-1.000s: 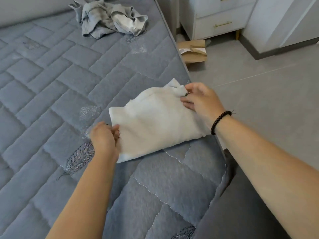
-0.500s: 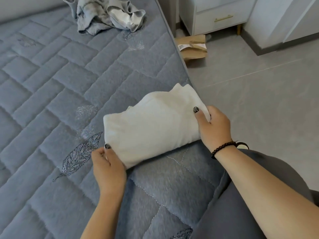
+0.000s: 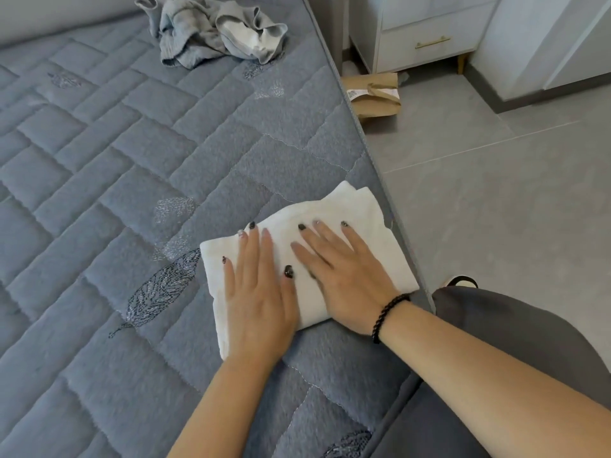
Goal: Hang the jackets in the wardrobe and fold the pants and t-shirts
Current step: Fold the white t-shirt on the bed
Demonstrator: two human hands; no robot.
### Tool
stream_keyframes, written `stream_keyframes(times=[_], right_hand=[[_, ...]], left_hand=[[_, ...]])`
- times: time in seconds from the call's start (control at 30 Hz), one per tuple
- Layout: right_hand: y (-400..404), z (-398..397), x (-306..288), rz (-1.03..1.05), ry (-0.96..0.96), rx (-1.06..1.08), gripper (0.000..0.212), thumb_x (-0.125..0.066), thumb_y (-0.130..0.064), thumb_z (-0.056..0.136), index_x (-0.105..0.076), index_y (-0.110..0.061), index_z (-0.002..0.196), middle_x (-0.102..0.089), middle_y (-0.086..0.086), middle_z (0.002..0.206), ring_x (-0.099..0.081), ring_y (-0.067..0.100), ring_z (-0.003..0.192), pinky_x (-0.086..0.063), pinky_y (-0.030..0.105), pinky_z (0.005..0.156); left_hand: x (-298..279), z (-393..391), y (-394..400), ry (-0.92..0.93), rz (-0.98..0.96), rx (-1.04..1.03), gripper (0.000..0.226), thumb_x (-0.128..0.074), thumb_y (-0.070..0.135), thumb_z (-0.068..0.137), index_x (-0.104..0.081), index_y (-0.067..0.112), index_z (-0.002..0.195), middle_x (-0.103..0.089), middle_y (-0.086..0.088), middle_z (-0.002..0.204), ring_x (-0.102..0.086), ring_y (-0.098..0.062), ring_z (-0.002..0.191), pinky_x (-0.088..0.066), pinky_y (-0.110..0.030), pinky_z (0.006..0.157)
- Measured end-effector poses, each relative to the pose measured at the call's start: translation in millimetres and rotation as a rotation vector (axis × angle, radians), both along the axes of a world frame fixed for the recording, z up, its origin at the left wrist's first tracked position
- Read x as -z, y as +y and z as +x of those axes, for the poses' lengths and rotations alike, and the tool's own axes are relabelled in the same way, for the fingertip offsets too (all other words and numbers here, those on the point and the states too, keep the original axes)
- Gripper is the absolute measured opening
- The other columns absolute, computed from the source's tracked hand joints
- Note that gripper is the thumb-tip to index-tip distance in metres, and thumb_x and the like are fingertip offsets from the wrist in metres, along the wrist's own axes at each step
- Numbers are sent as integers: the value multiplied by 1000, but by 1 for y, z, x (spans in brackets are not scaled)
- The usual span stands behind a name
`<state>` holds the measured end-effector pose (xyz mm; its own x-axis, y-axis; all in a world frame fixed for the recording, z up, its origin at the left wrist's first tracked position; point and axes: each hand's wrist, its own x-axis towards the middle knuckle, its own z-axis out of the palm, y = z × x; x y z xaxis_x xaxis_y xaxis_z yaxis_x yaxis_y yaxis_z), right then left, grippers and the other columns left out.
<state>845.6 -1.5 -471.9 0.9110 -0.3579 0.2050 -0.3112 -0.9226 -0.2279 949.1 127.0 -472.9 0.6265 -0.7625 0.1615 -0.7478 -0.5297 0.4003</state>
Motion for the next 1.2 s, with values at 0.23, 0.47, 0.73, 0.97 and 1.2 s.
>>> stream_keyframes(times=[0.23, 0.47, 0.73, 0.97, 1.2], right_hand=[[-11, 6, 22, 85, 252, 74, 71, -23, -53, 92, -20, -15, 152, -5, 3, 161, 4, 19, 148, 4, 49, 117], [-18, 11, 21, 256, 222, 334, 79, -7, -56, 90, 15, -9, 150, 27, 7, 156, 27, 23, 143, 9, 49, 118], [-6, -8, 8, 495, -22, 565, 80, -40, -52, 93, -7, -10, 151, -20, 8, 156, -25, 28, 137, -25, 38, 113], [-37, -26, -25, 1382, -38, 859, 49, -83, -42, 62, -64, -13, 96, -69, 1, 88, -67, 23, 82, -53, 28, 65], [-37, -84, -69, 1694, 30, 694, 43, -79, -23, 64, -69, -9, 104, -74, 12, 94, -69, 30, 89, -55, 41, 85]], left_hand=[[35, 9, -6, -126, 306, -62, 65, -10, 48, 96, -8, 24, 155, -6, -5, 163, -5, -24, 150, -5, -47, 120], [35, 5, -7, -45, 238, -404, 81, -19, 58, 93, -3, 7, 153, -3, -22, 160, -1, -38, 148, -7, -59, 117], [15, 2, 3, 208, -28, -601, 94, -47, 61, 83, -19, 2, 150, -38, -21, 145, -38, -39, 129, -31, -52, 105], [-12, 24, 29, 897, -196, -677, 40, -74, 45, 73, -64, 17, 100, -70, 0, 102, -65, -22, 91, -52, -44, 89], [-48, -19, 47, 1314, -353, -465, 21, -66, 25, 89, -69, 13, 106, -76, -6, 98, -69, -26, 91, -54, -40, 81]])
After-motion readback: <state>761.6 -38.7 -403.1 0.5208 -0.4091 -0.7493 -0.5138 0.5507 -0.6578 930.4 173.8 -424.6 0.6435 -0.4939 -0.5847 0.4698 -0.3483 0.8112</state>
